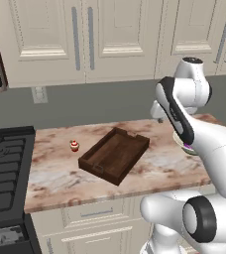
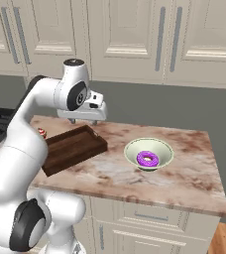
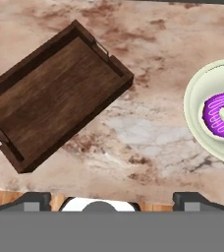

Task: Place the bowl with donut and the cupcake onto the tray.

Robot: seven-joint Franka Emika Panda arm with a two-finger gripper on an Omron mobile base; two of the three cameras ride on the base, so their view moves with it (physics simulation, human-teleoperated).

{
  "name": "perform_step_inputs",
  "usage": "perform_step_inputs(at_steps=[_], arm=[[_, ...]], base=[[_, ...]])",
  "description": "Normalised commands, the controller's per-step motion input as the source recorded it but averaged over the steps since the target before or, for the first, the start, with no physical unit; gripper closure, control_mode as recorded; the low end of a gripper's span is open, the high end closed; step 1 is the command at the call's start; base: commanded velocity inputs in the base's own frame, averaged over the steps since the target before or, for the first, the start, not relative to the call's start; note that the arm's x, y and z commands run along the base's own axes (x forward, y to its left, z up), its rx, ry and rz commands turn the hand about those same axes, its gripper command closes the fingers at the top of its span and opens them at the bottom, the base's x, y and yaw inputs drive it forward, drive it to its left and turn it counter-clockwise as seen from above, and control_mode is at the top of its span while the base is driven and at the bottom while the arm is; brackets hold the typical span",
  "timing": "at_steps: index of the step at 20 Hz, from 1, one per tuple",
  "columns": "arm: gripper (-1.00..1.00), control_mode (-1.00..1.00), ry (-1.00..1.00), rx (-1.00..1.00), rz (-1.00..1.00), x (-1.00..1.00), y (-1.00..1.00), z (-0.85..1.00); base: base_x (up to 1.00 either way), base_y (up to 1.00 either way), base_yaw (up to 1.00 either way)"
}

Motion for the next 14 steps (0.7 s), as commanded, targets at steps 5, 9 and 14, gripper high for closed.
perform_step_inputs(at_steps=[5,9,14], arm=[[-1.0,-1.0,0.0,-0.06,0.0,0.02,-0.27,-0.27],[-1.0,-1.0,0.0,-0.07,0.0,0.1,-0.24,-0.23],[-1.0,-1.0,0.0,-0.08,0.0,0.1,-0.21,-0.22]], base=[[0.0,0.0,0.0],[0.0,0.0,0.0],[0.0,0.0,0.0]])
